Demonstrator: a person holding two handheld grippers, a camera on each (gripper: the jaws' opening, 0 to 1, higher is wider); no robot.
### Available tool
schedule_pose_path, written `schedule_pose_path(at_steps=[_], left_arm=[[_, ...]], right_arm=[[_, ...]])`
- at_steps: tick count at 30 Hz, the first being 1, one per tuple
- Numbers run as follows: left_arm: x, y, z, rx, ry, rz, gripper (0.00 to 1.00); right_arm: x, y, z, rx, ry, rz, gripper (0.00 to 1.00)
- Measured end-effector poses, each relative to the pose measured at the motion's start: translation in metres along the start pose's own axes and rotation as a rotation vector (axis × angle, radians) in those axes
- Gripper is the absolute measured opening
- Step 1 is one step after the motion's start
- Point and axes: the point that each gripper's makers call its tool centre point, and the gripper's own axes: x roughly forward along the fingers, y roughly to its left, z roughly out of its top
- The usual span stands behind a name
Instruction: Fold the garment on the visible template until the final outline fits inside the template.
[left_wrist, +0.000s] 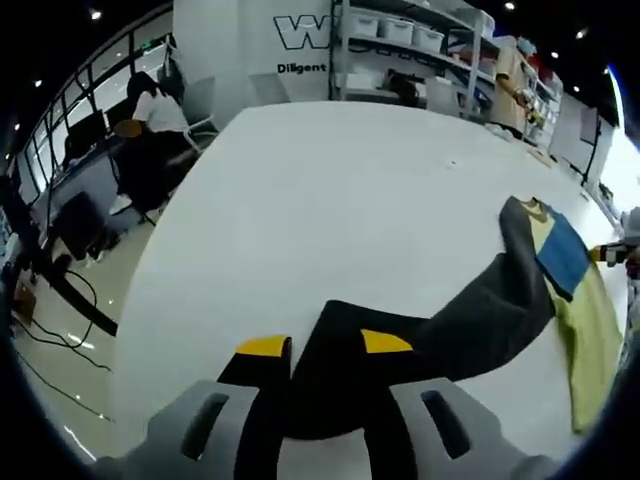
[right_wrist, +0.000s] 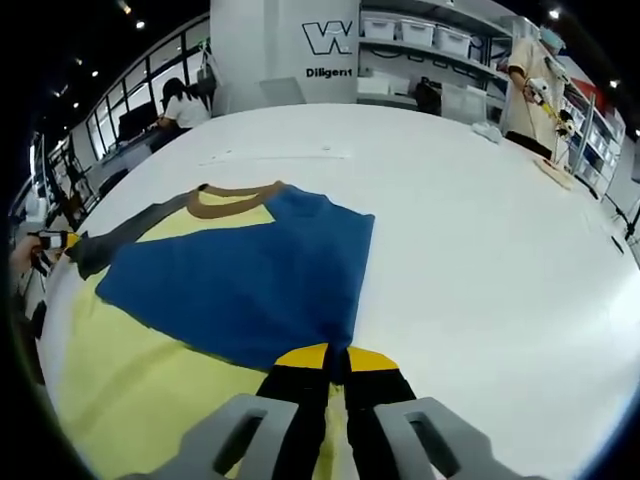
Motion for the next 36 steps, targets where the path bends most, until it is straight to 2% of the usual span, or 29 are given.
schedule_pose_path(at_steps=[6, 10, 18, 23, 24, 25, 27, 29, 36], left_arm=[[0.007, 0.001, 0.001, 0.022, -0.011, 0.016, 0.13], [0.006, 0.002, 0.004, 0.039, -0.028, 0.038, 0.0], [-0.003, 0.016, 0.024, 0.044, -0.112, 0.103, 0.0], [-0.005, 0.024, 0.032, -0.004, -0.154, 0.122, 0.0], [-0.005, 0.024, 0.032, -0.002, -0.157, 0.122, 0.0], [-0.007, 0.029, 0.031, -0.033, -0.162, 0.152, 0.0], [-0.007, 0.029, 0.031, -0.027, -0.165, 0.153, 0.0], [-0.005, 0.04, 0.024, -0.038, -0.141, 0.193, 0.0], [-0.004, 0.043, 0.008, -0.061, -0.102, 0.216, 0.0]], right_arm=[[0.0, 0.0, 0.0, -0.008, 0.002, -0.003, 0.0], [0.0, 0.0, 0.0, -0.007, 0.003, -0.002, 0.0], [0.001, 0.0, 0.0, -0.003, 0.001, -0.004, 0.0], [0.001, 0.0, 0.0, -0.004, 0.002, -0.004, 0.0], [0.001, 0.0, 0.0, -0.002, 0.002, -0.004, 0.0], [0.001, 0.0, 0.0, -0.001, 0.001, -0.004, 0.0], [0.001, 0.0, 0.0, -0.001, 0.002, -0.004, 0.0], [0.001, 0.0, 0.0, 0.002, 0.002, -0.002, 0.0], [0.001, 0.0, 0.0, 0.007, 0.002, -0.002, 0.0]])
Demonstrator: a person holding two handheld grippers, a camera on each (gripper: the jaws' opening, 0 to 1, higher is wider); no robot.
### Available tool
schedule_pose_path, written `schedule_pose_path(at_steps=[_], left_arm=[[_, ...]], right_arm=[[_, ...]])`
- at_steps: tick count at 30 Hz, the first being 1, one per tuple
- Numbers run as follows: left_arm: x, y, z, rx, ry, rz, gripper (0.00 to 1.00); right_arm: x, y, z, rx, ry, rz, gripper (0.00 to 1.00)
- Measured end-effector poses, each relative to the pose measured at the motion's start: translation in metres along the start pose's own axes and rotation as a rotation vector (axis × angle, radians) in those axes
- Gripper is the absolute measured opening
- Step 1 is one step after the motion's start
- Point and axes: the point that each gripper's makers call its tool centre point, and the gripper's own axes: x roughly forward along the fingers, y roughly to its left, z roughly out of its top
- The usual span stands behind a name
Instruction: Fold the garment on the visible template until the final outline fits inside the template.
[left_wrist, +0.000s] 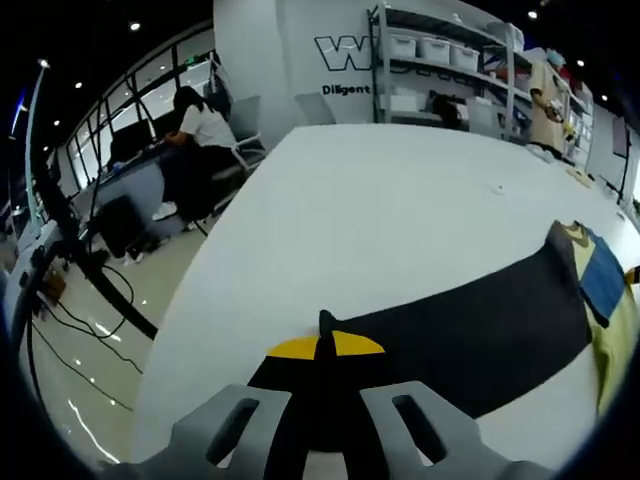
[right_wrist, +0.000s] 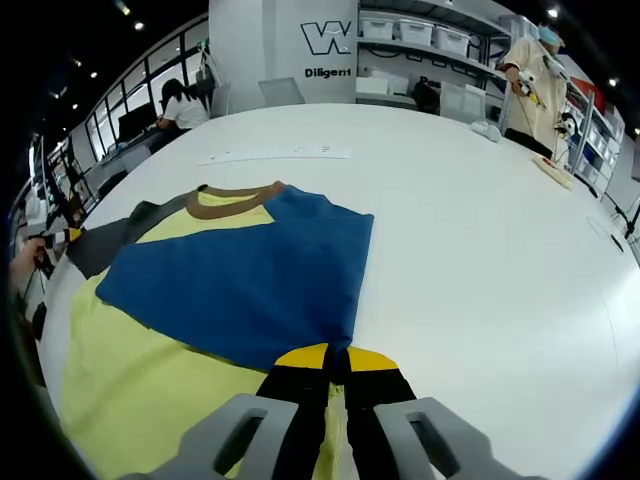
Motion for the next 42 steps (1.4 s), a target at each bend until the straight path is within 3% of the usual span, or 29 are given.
schedule_pose_path(at_steps=[3, 14, 27, 32, 36, 40, 42], left_arm=[[-0.001, 0.001, -0.004, -0.028, 0.016, 0.014, 0.0], [-0.014, 0.002, -0.016, 0.004, 0.033, 0.052, 0.0], [-0.019, -0.001, -0.023, 0.052, 0.035, 0.032, 0.01], [-0.022, -0.005, -0.022, 0.045, 0.032, -0.004, 0.11], [-0.026, -0.009, -0.021, 0.043, 0.025, -0.022, 0.22], [-0.029, -0.012, -0.021, 0.028, 0.021, -0.043, 0.31], [-0.031, -0.013, -0.021, 0.031, 0.021, -0.046, 0.34]], right_arm=[[0.0, 0.0, 0.0, 0.003, 0.0, 0.0, 0.0], [-0.001, 0.0, 0.0, 0.009, 0.0, -0.002, 0.0], [-0.001, 0.0, 0.0, 0.006, -0.001, -0.006, 0.0], [-0.002, 0.0, 0.001, 0.067, -0.021, 0.01, 0.0], [-0.001, 0.003, 0.003, 0.102, -0.052, 0.029, 0.1], [-0.002, 0.015, 0.008, 0.086, -0.083, 0.065, 0.36], [-0.002, 0.016, 0.009, 0.089, -0.087, 0.067, 0.43]])
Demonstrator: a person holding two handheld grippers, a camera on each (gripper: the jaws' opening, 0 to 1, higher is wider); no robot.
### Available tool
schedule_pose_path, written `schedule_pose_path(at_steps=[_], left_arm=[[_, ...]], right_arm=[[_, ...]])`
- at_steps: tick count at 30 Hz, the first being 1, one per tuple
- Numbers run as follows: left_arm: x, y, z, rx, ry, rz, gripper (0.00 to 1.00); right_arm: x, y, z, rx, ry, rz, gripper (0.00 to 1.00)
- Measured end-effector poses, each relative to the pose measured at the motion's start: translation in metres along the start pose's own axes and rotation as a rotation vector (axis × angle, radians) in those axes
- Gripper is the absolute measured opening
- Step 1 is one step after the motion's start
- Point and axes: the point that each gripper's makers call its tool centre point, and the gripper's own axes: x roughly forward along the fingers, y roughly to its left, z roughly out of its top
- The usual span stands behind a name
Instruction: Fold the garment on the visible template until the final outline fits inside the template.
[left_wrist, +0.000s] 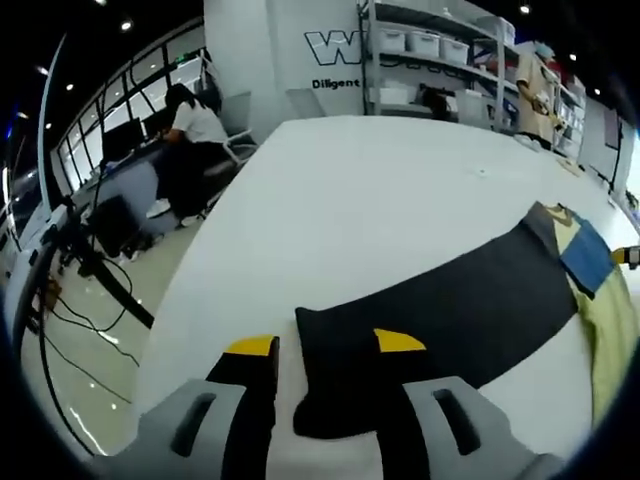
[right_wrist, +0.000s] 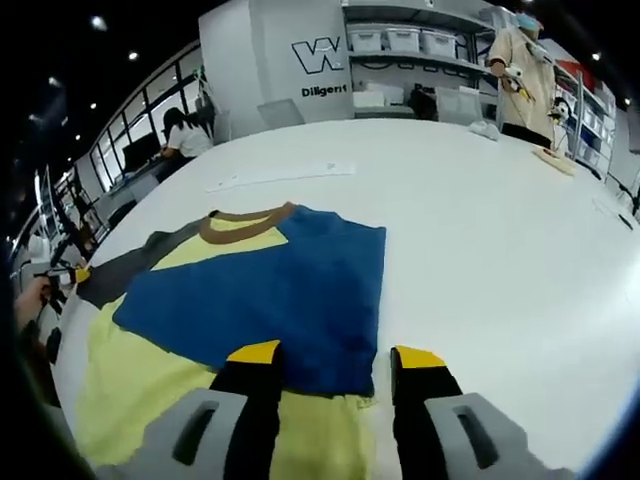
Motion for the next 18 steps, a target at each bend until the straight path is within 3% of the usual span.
schedule_pose_path(at_steps=[6, 13, 18], left_arm=[[-0.006, 0.001, -0.003, -0.015, 0.005, -0.001, 0.39], [-0.009, 0.001, -0.016, -0.031, 0.034, -0.007, 0.38], [-0.01, 0.0, -0.021, -0.038, 0.044, -0.01, 0.38]], right_arm=[[-0.01, 0.014, 0.012, -0.008, -0.064, 0.044, 0.66], [-0.038, 0.044, 0.033, -0.055, -0.142, 0.147, 0.97], [-0.05, 0.057, 0.035, -0.108, -0.133, 0.187, 0.99]])
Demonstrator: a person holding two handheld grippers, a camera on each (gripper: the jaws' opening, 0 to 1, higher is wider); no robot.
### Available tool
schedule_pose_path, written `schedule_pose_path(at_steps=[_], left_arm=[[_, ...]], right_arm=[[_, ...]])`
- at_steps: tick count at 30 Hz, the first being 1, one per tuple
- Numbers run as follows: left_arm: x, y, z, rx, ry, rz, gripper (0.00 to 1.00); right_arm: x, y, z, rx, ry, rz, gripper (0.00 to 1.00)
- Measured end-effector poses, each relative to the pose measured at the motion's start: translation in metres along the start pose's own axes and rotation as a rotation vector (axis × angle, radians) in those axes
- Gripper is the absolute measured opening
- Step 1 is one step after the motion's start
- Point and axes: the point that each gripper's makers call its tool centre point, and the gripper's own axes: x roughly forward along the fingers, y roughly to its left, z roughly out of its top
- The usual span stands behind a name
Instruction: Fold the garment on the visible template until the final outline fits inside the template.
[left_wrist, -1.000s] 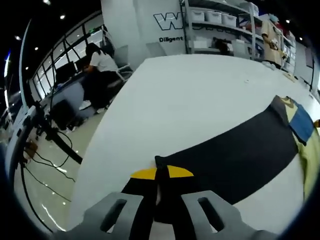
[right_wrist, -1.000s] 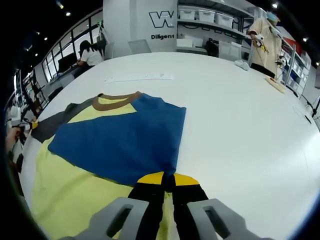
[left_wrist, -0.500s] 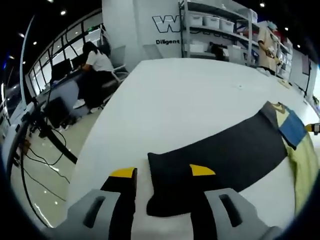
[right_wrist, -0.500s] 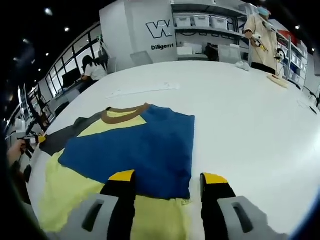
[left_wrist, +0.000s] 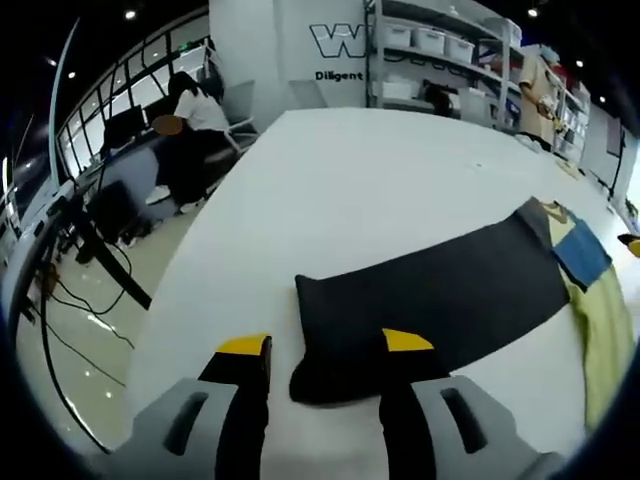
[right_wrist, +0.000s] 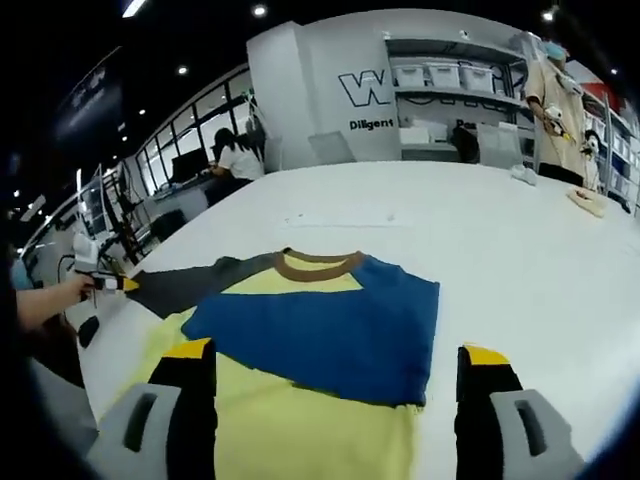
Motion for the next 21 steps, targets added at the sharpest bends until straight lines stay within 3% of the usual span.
schedule_pose_path(at_steps=[9, 14, 21], left_arm=[[0.001, 0.004, -0.005, -0.033, 0.015, -0.004, 0.28], [-0.001, 0.002, -0.005, -0.025, 0.021, -0.007, 0.07], [-0.005, -0.001, 0.003, 0.003, -0.012, 0.013, 0.0]], right_arm=[[-0.025, 0.032, 0.006, -0.079, -0.005, 0.08, 0.99], [-0.042, 0.046, 0.005, -0.12, -0.005, 0.104, 0.99], [-0.062, 0.059, -0.001, -0.144, -0.002, 0.135, 0.99]])
